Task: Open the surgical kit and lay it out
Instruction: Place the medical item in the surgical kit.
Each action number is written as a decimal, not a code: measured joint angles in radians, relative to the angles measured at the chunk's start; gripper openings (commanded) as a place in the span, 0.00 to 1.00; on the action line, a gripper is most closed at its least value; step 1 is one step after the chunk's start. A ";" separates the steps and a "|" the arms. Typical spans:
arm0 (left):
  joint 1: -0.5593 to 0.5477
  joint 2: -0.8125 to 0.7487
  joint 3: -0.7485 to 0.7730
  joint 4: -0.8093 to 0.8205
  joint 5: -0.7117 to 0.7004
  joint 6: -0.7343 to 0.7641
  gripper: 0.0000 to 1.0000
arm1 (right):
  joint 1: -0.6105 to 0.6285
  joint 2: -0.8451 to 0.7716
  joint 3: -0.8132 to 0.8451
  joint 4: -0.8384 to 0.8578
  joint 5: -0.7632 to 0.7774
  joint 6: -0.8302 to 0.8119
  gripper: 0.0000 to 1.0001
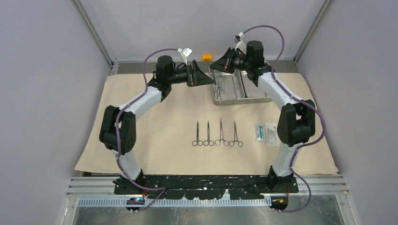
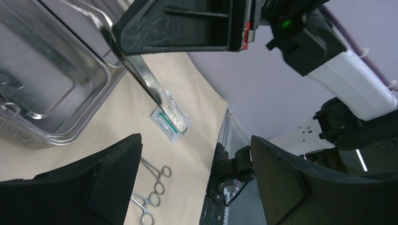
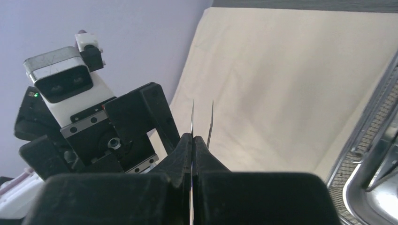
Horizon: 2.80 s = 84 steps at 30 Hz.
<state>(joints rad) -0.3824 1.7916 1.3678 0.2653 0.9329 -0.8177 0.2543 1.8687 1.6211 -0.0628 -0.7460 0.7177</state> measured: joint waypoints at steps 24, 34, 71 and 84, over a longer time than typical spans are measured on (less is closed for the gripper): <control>-0.016 0.119 -0.018 0.572 0.002 -0.426 0.54 | 0.000 -0.072 -0.241 0.509 -0.076 0.388 0.01; 0.002 0.154 -0.011 0.606 0.003 -0.463 0.42 | 0.000 -0.079 -0.258 0.510 -0.075 0.393 0.01; 0.011 0.196 0.035 0.566 0.017 -0.465 0.01 | 0.004 -0.080 -0.249 0.462 -0.069 0.339 0.19; 0.011 0.169 -0.019 0.522 0.026 -0.375 0.00 | 0.010 -0.080 -0.187 0.282 -0.097 0.182 0.29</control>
<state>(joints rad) -0.3710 1.9610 1.3491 0.7876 0.9592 -1.1923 0.2646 1.7885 1.4338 0.2195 -0.8425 0.8993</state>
